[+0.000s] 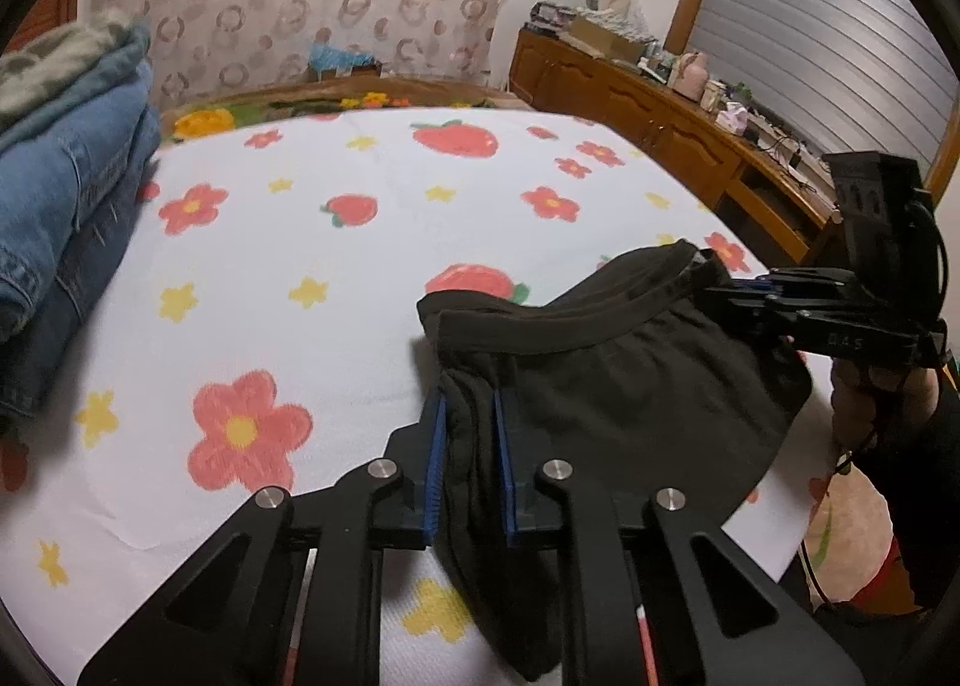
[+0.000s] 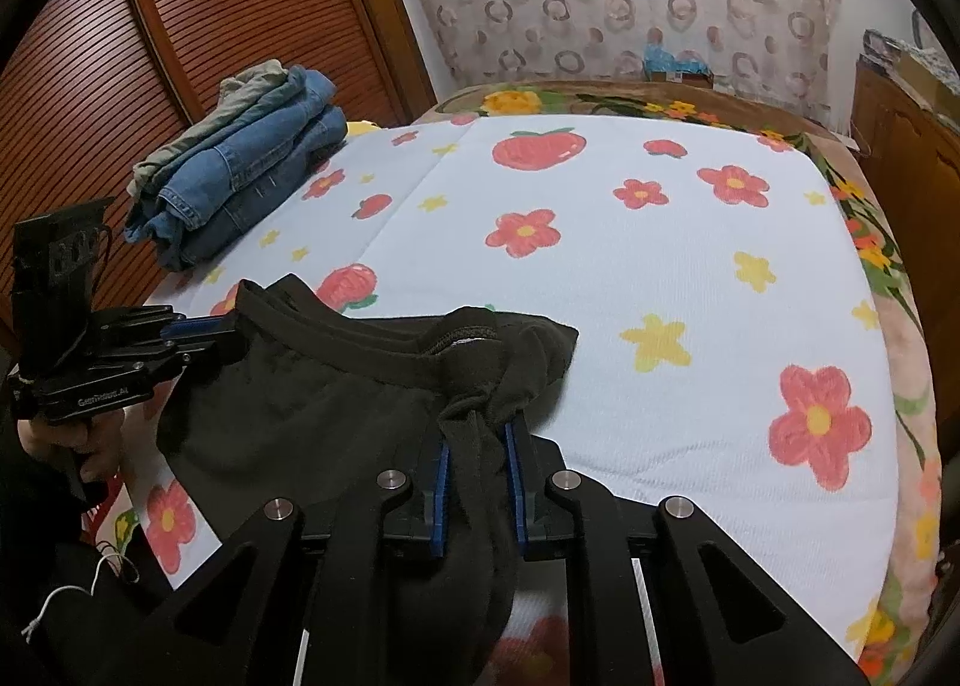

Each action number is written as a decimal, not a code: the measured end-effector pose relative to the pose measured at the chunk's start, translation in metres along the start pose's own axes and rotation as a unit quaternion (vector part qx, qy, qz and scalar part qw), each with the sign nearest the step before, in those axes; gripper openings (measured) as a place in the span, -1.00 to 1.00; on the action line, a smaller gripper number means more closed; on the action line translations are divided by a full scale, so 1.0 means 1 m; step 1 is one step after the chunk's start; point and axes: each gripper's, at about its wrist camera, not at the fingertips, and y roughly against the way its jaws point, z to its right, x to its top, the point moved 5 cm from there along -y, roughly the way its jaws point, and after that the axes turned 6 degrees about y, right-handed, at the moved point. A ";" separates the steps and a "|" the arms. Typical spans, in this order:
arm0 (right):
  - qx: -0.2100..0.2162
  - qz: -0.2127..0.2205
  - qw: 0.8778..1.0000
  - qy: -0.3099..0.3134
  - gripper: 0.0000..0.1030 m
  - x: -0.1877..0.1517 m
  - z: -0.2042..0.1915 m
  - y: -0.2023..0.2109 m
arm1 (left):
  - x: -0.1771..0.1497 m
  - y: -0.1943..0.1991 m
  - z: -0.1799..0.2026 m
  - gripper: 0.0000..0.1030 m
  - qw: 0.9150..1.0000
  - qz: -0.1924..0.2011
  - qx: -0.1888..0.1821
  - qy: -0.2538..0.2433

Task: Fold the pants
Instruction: 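Grasp the folded shirt with the left tool beside the right tool, then lift the folded shirt with both tools and carry it onto the clothes stack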

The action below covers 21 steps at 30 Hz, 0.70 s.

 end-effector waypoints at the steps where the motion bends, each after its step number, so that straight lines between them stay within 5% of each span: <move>1: 0.000 0.002 1.000 0.001 -0.72 0.000 -0.001 0.001 | 0.001 0.002 0.001 -0.70 1.000 0.004 -0.001 -0.001; 21: -0.013 0.064 0.996 0.060 -0.74 0.036 -0.033 0.055 | 0.037 0.062 0.009 -0.71 0.996 0.083 0.022 -0.020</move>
